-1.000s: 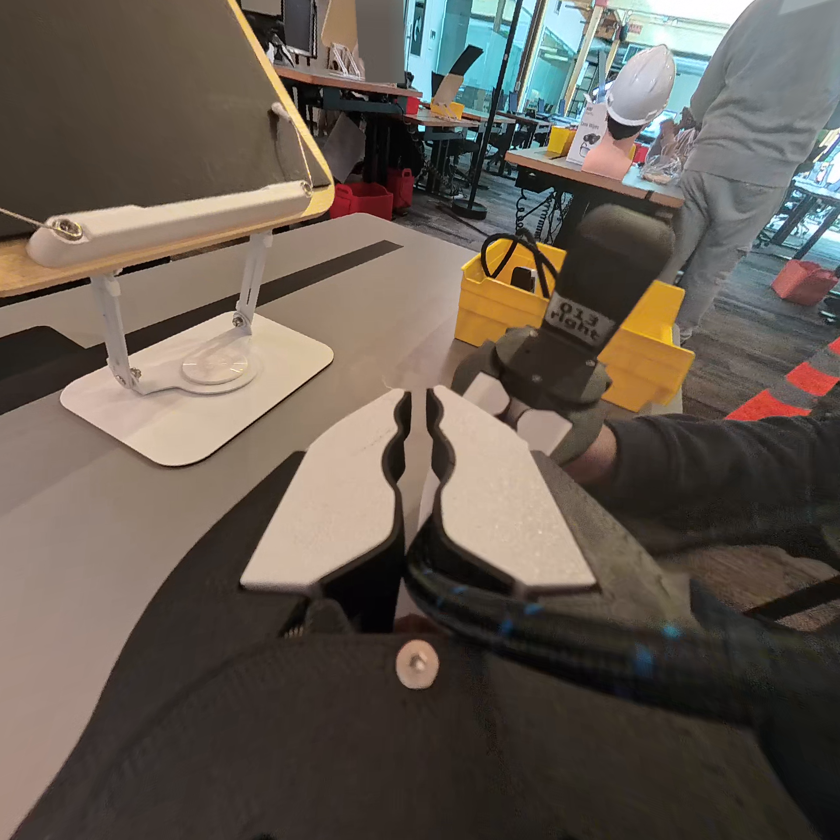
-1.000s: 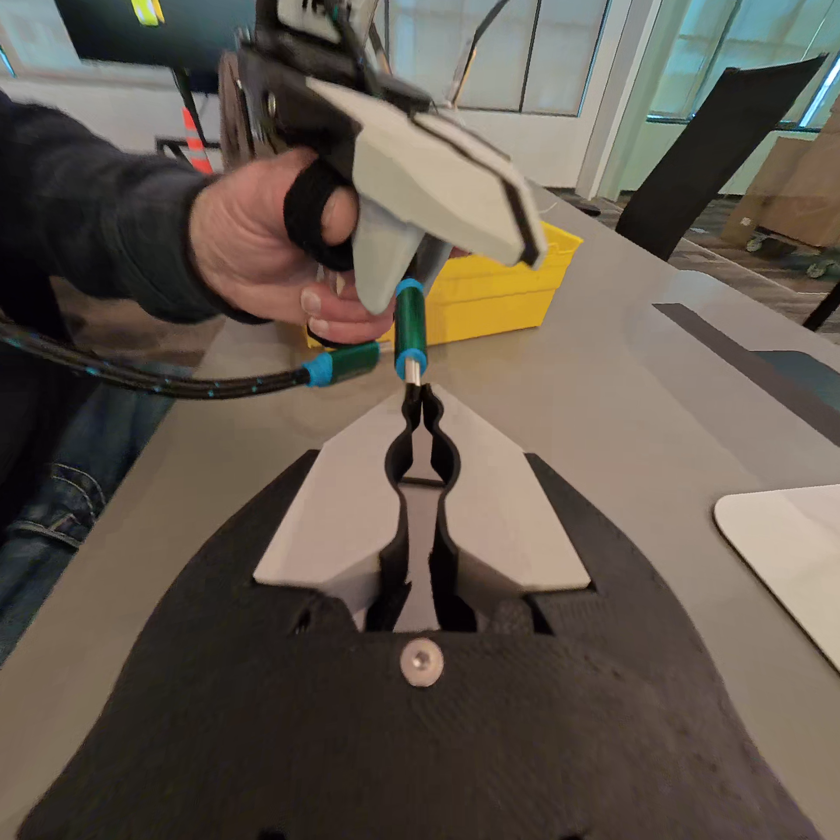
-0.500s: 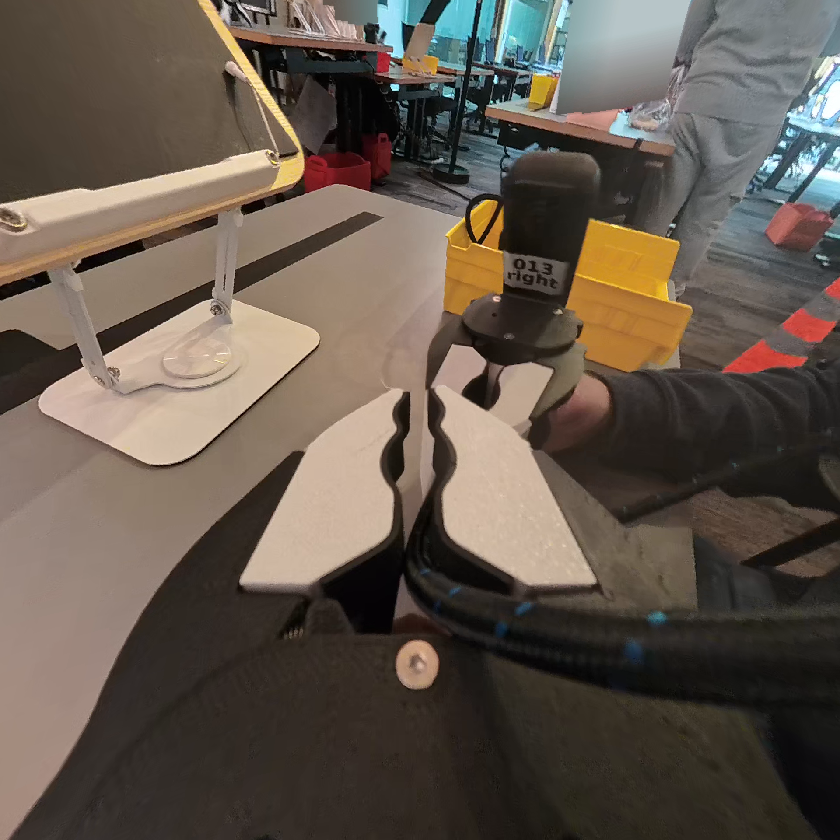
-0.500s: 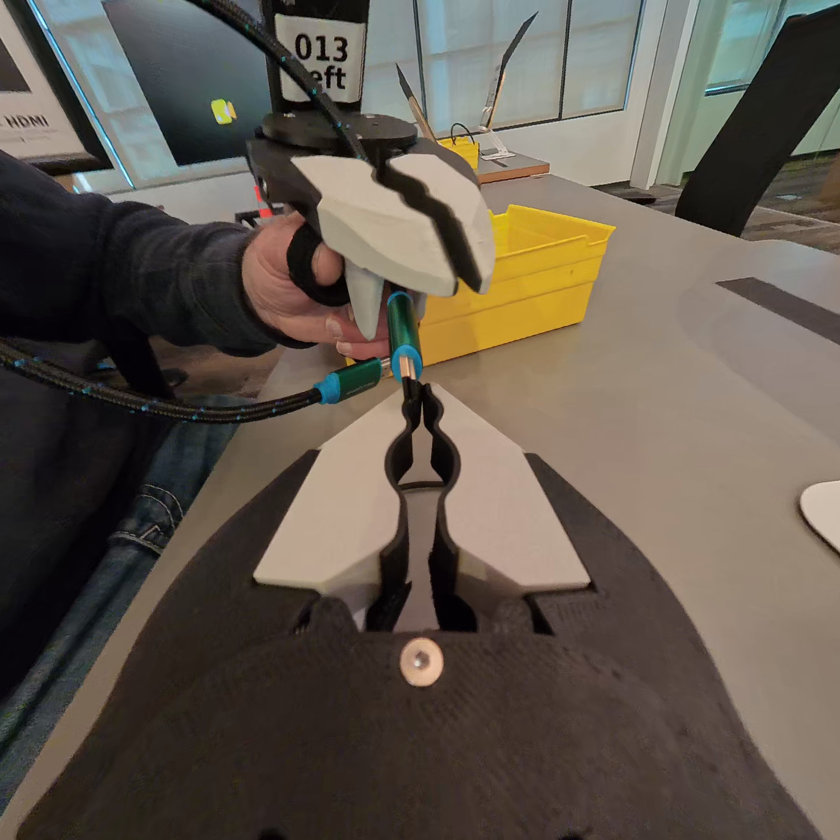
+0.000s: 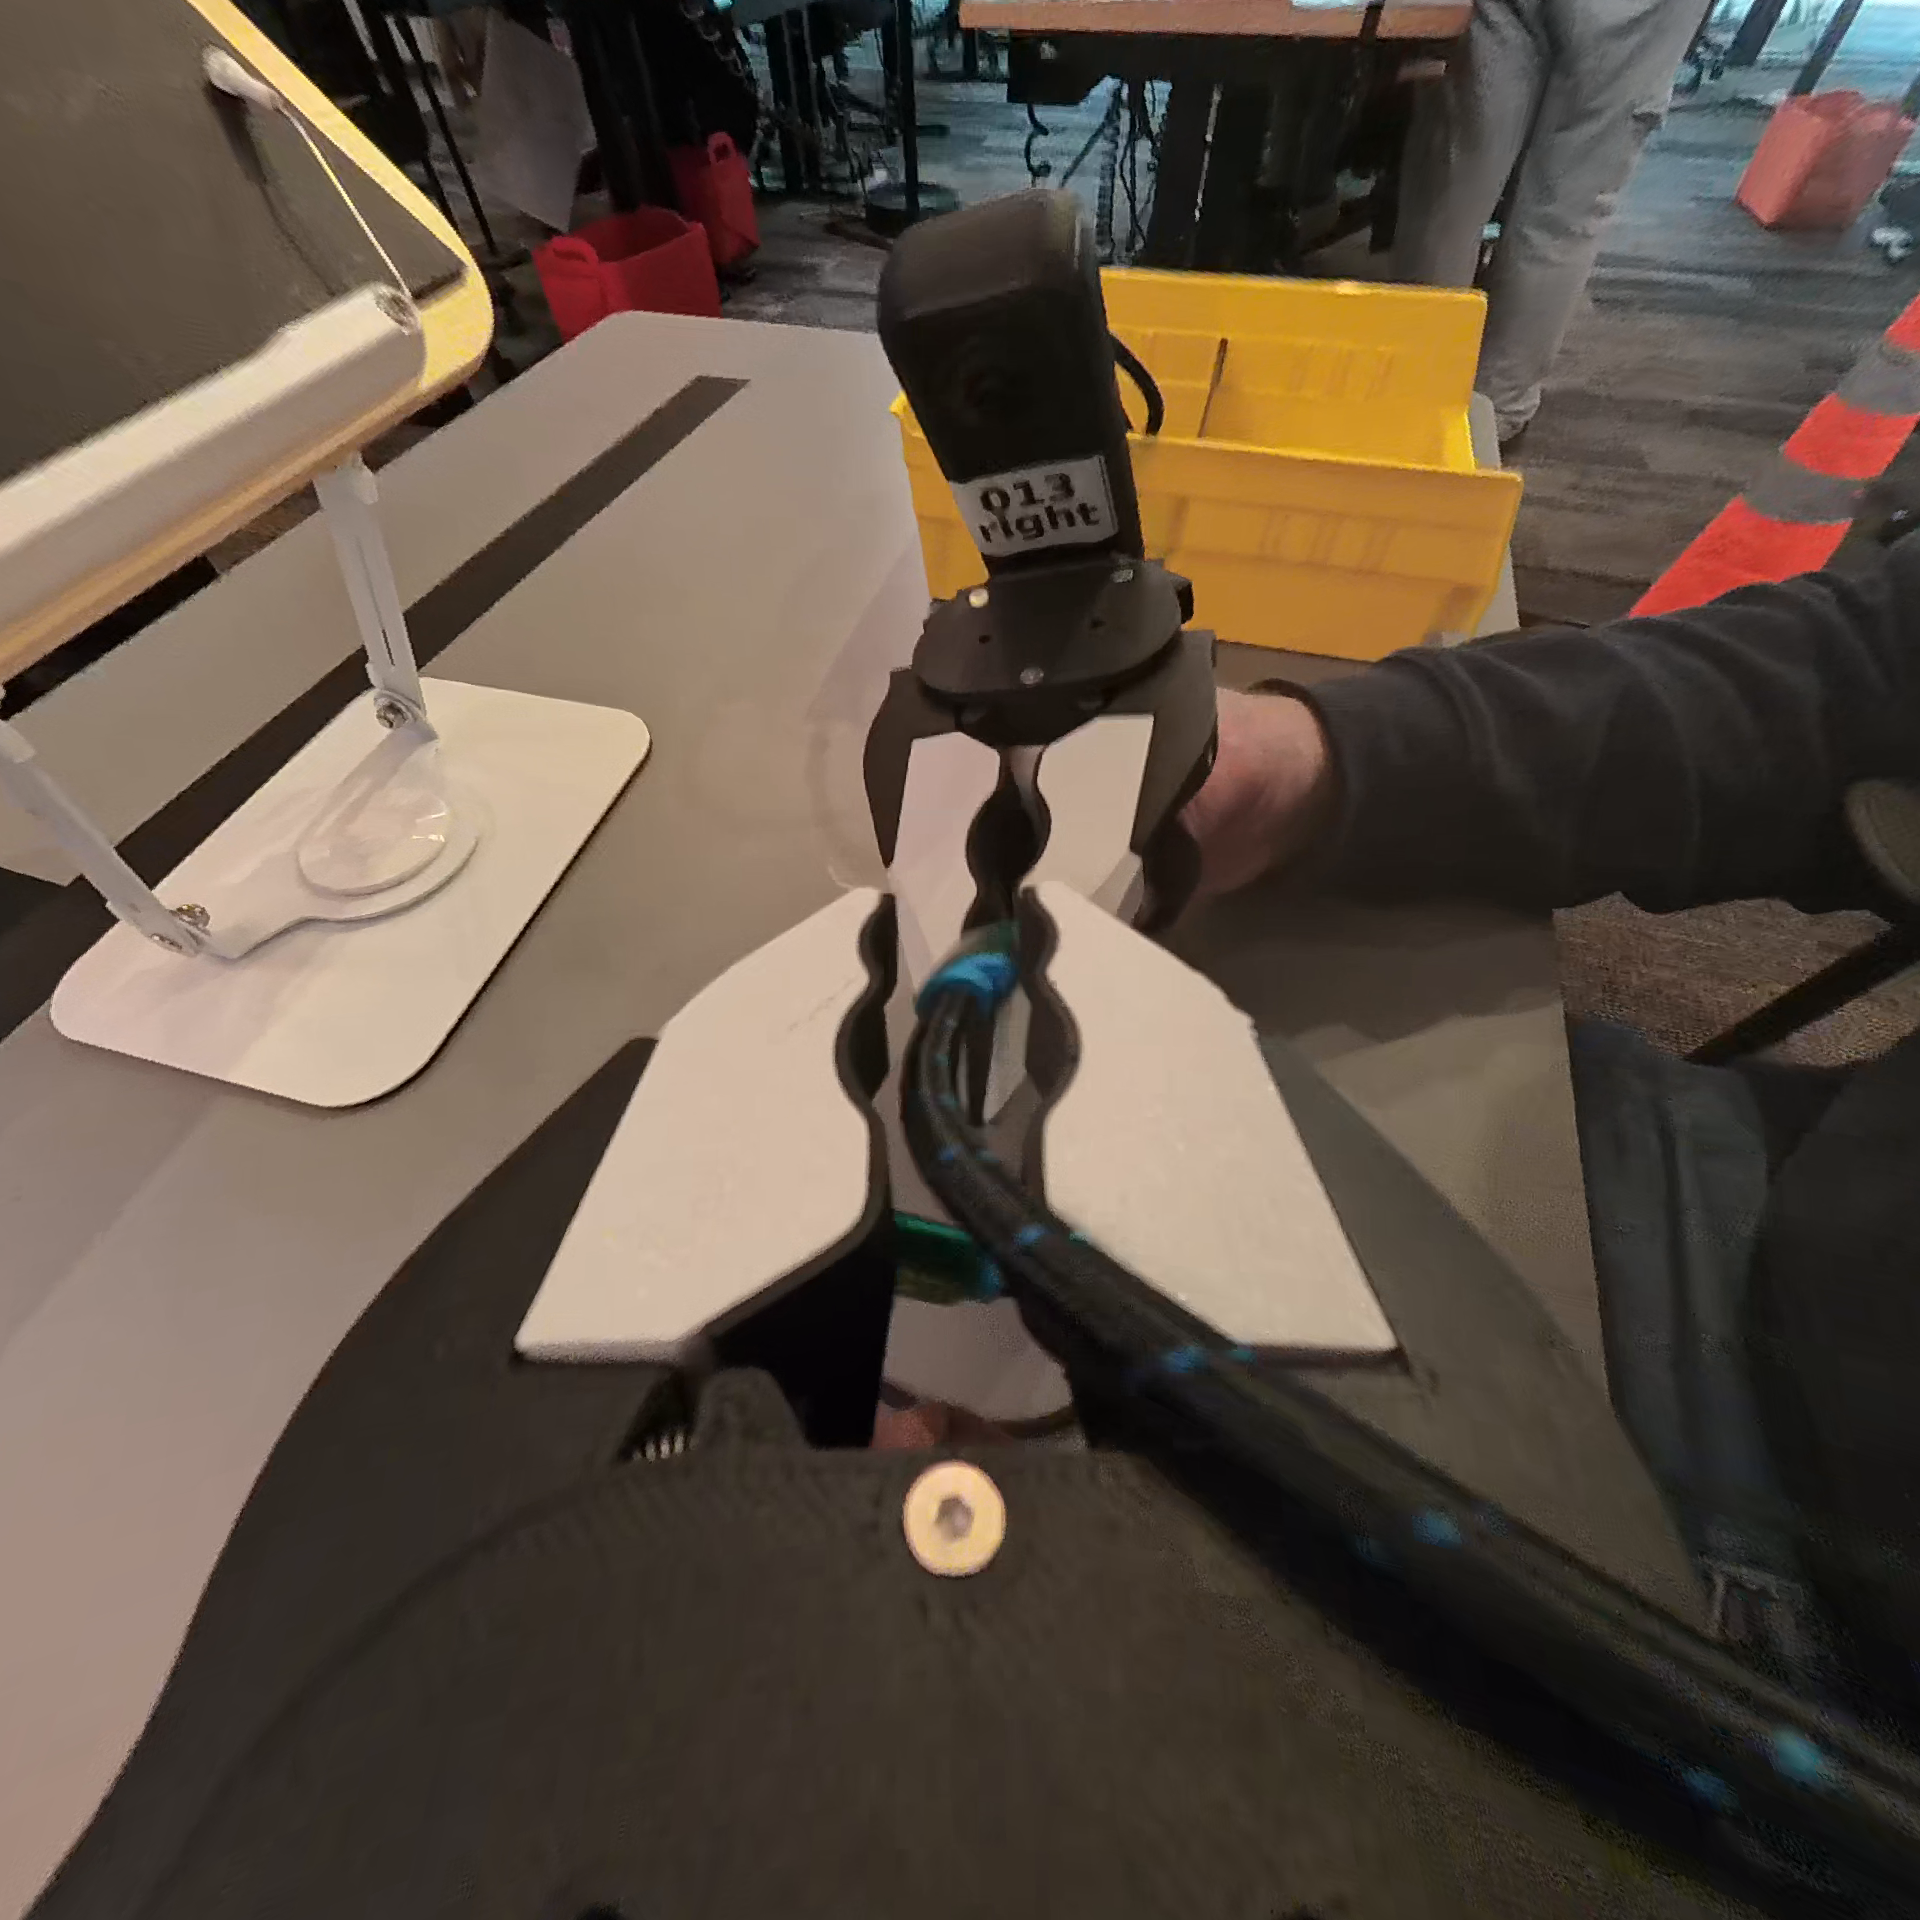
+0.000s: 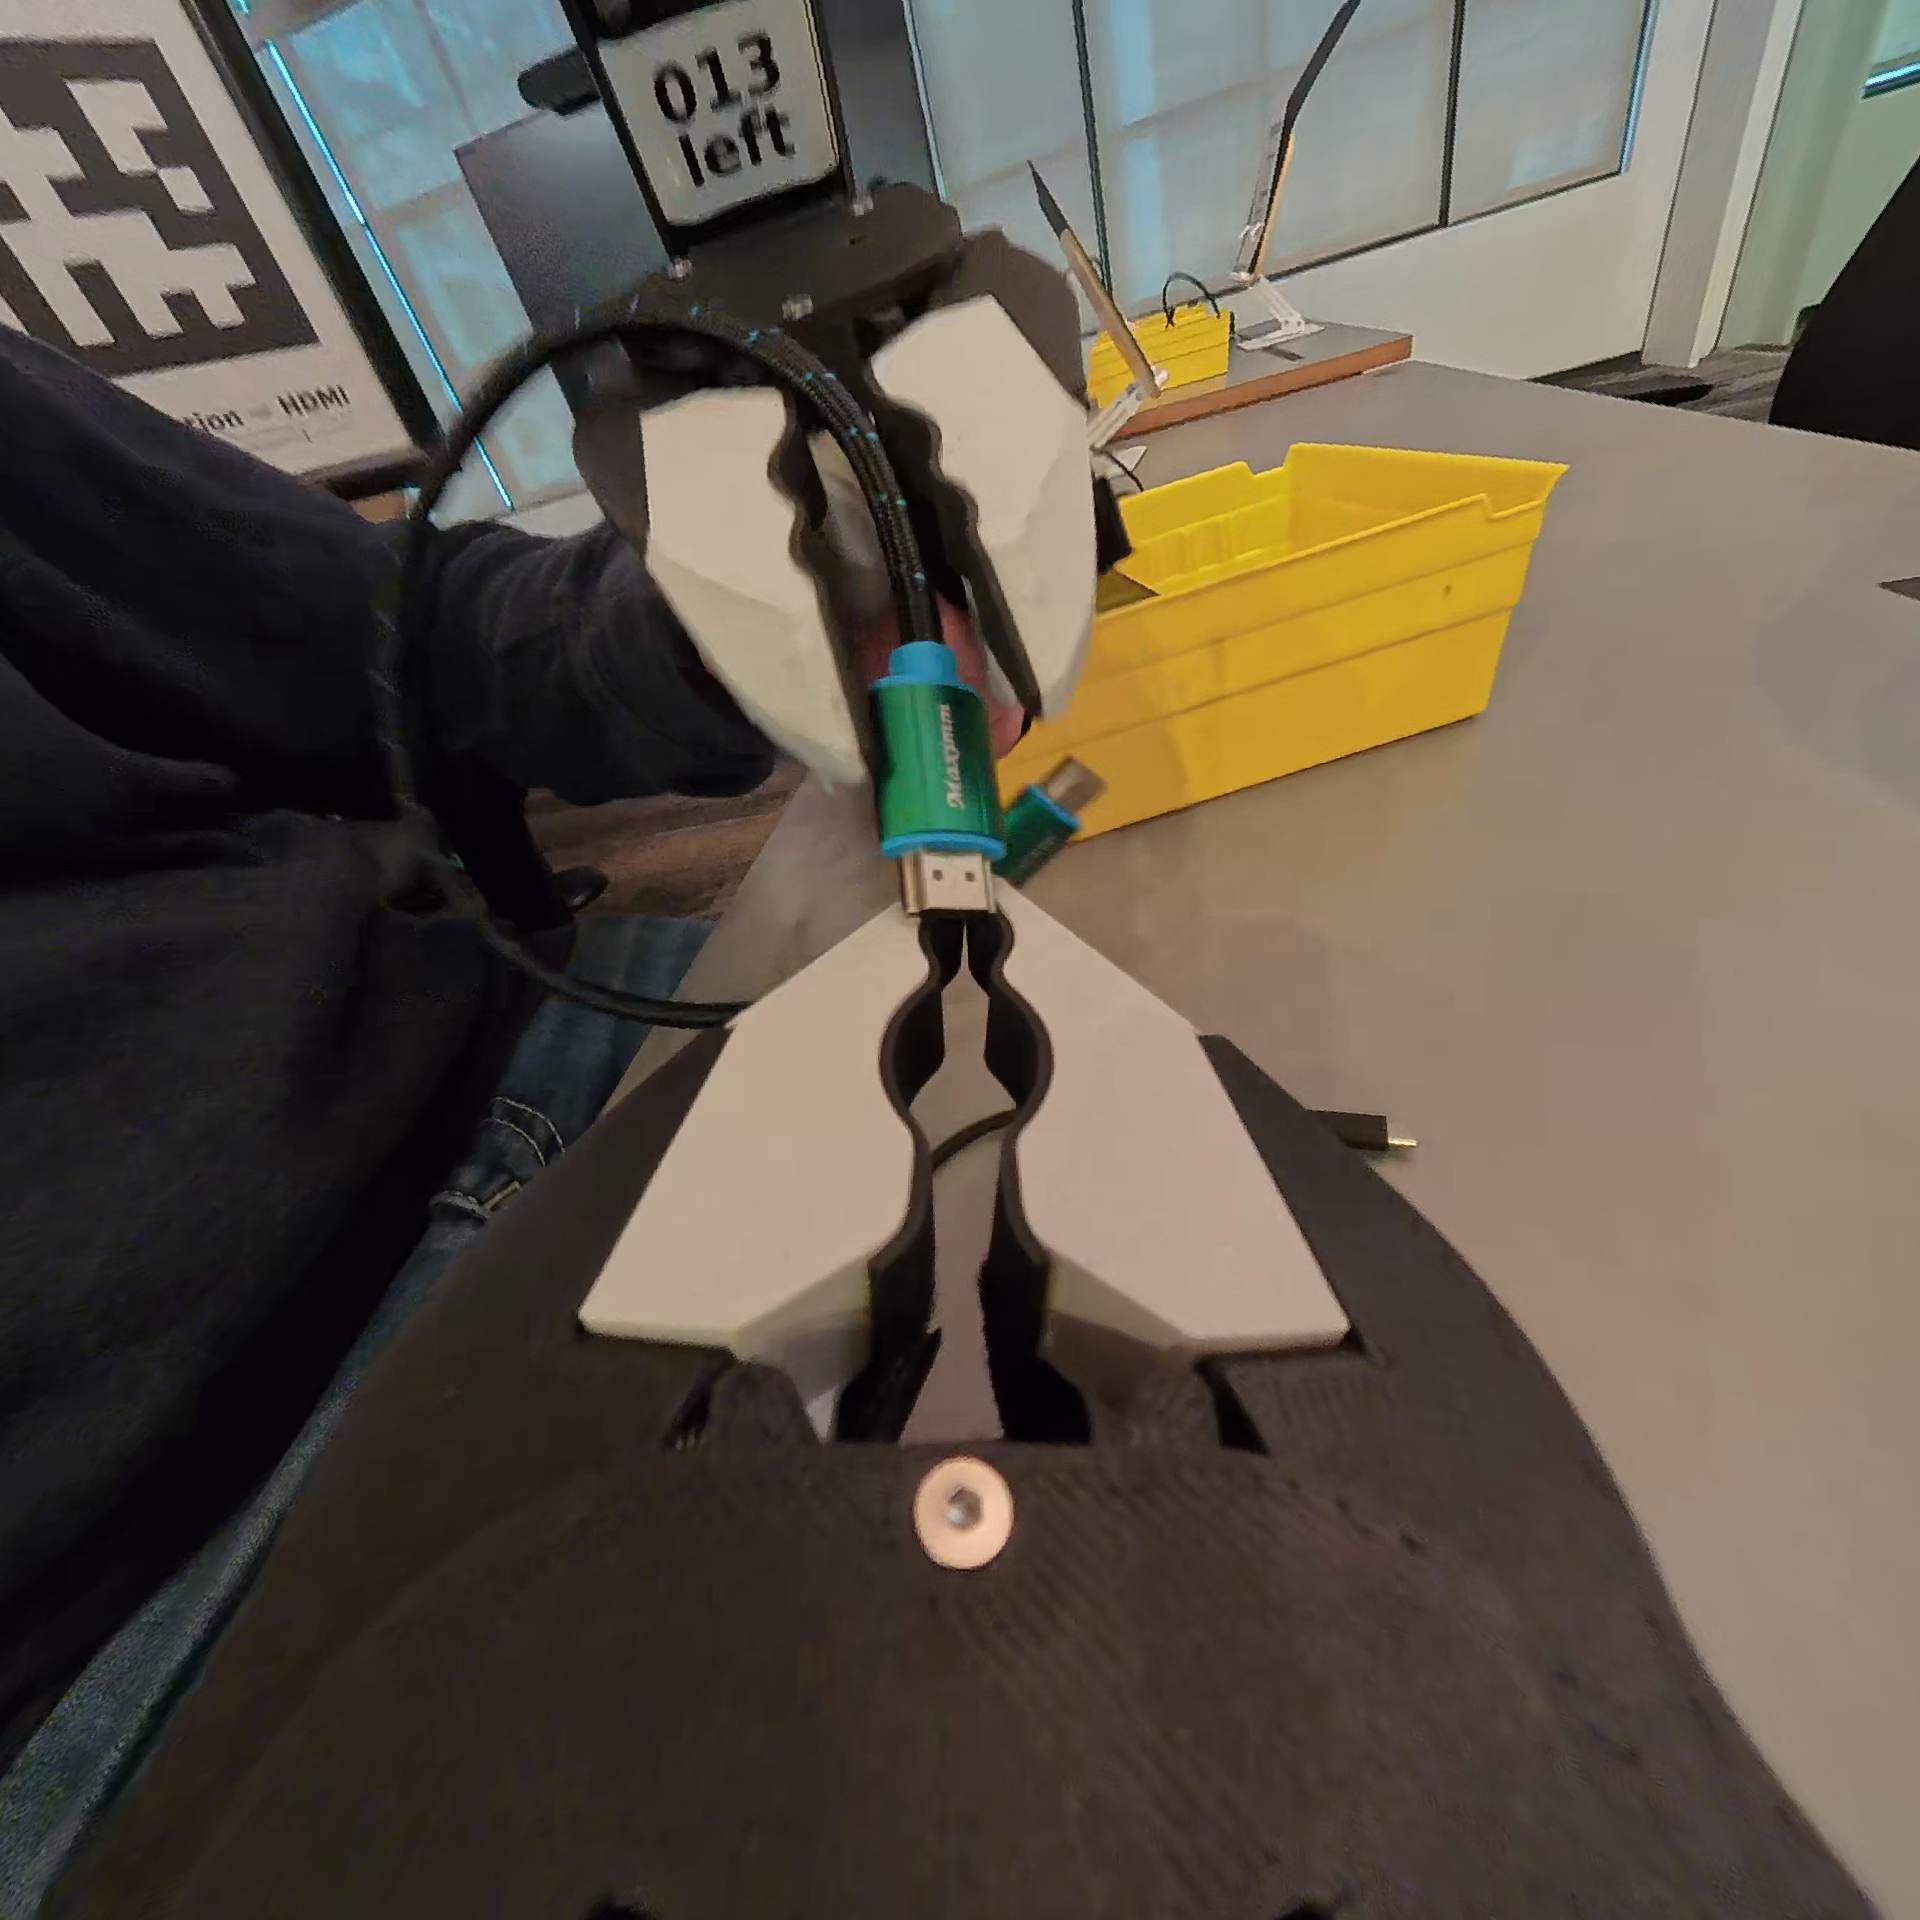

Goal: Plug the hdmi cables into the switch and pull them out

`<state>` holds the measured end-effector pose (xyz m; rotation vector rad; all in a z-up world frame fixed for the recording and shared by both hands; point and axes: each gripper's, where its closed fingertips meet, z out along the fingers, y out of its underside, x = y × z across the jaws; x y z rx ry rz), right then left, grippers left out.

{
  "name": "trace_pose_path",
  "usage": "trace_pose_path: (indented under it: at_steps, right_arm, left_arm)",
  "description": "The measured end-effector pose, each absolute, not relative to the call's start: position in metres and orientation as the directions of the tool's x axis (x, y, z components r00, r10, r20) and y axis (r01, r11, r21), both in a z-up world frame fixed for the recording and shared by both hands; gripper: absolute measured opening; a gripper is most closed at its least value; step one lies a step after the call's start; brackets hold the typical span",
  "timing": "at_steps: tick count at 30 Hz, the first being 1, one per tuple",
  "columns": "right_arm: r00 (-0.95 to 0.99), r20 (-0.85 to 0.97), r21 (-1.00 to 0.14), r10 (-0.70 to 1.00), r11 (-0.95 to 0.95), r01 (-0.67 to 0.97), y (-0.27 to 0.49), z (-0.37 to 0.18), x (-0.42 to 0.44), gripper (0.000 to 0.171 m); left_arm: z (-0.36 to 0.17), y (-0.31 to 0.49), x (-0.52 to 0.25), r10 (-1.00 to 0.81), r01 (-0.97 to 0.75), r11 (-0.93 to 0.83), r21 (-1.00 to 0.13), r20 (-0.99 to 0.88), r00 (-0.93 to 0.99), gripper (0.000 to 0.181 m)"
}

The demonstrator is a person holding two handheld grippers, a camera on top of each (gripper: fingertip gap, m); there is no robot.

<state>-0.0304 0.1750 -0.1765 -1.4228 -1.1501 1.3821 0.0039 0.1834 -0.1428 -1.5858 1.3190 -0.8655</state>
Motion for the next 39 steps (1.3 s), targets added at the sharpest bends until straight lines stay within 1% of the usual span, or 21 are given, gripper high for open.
trace_pose_path:
  at_steps: [1, 2, 3, 5, 12, 15, 16, 17, 20, 24, 31, 32, 34, 39]
  right_arm:
    - [-0.030, -0.253, -0.967, 0.967, -0.252, 0.047, 0.175, -0.173, -0.029, 0.000]
    - [-0.036, -0.262, -0.965, 0.964, -0.261, 0.034, 0.176, -0.171, -0.028, 0.000]
    - [-0.036, -0.266, -0.964, 0.963, -0.265, 0.031, 0.176, -0.170, -0.026, 0.000]
    - [-0.032, -0.266, -0.964, 0.963, -0.266, 0.029, 0.178, -0.170, -0.023, 0.000]
    - [0.002, -0.230, -0.972, 0.973, -0.230, 0.056, 0.180, -0.173, -0.023, 0.000]
    - [0.071, -0.168, -0.984, 0.983, -0.172, 0.050, 0.189, -0.169, -0.017, 0.000]
    - [0.114, -0.135, -0.988, 0.984, -0.142, 0.057, 0.194, -0.169, -0.015, 0.015]
    - [0.135, -0.101, -0.992, 0.986, -0.110, 0.065, 0.195, -0.168, -0.014, 0.021]
    - [0.136, -0.050, -0.995, 0.989, -0.061, 0.080, 0.192, -0.168, -0.014, 0.022]
    - [0.119, -0.038, -0.996, 0.992, -0.047, 0.070, 0.190, -0.165, -0.013, 0.024]
    - [0.082, -0.047, -0.998, 0.996, -0.051, 0.036, 0.185, -0.161, -0.012, 0.023]
    - [0.076, -0.048, -0.998, 0.996, -0.051, 0.037, 0.184, -0.161, -0.012, 0.022]
    - [0.070, -0.047, -0.998, 0.996, -0.049, 0.035, 0.184, -0.161, -0.011, 0.013]
    - [0.070, -0.041, -0.998, 0.997, -0.045, 0.047, 0.183, -0.163, -0.010, 0.012]
  left_arm:
    - [-0.148, 0.183, 0.004, -0.981, -0.401, -0.054, -0.915, -0.026, 0.190, 0.027]
    - [-0.154, 0.182, 0.004, -0.982, -0.424, -0.050, -0.904, -0.033, 0.185, 0.029]
    - [-0.157, 0.180, 0.005, -0.984, -0.433, -0.043, -0.901, -0.037, 0.174, 0.024]
    - [-0.161, 0.178, 0.008, -0.984, -0.443, -0.030, -0.896, -0.050, 0.169, 0.020]
    - [-0.158, 0.183, 0.006, -0.981, -0.420, -0.056, -0.906, -0.028, 0.192, 0.019]
    - [-0.156, 0.184, 0.005, -0.980, -0.409, -0.066, -0.910, -0.017, 0.198, 0.019]
    - [-0.157, 0.184, 0.005, -0.981, -0.410, -0.073, -0.909, -0.010, 0.196, 0.019]
    - [-0.158, 0.184, 0.005, -0.980, -0.411, -0.075, -0.908, -0.008, 0.197, 0.019]
    - [-0.159, 0.184, 0.005, -0.981, -0.405, -0.085, -0.910, 0.007, 0.192, 0.019]
    - [-0.157, 0.182, 0.005, -0.983, -0.391, -0.100, -0.915, 0.031, 0.179, 0.019]
    - [-0.156, 0.178, 0.005, -0.987, -0.382, -0.122, -0.916, 0.072, 0.143, 0.019]
    - [-0.156, 0.177, 0.004, -0.988, -0.384, -0.123, -0.915, 0.075, 0.136, 0.019]
    - [-0.156, 0.173, 0.005, -0.990, -0.387, -0.123, -0.914, 0.085, 0.114, 0.019]
    - [-0.157, 0.173, 0.005, -0.989, -0.388, -0.137, -0.911, 0.102, 0.110, 0.019]
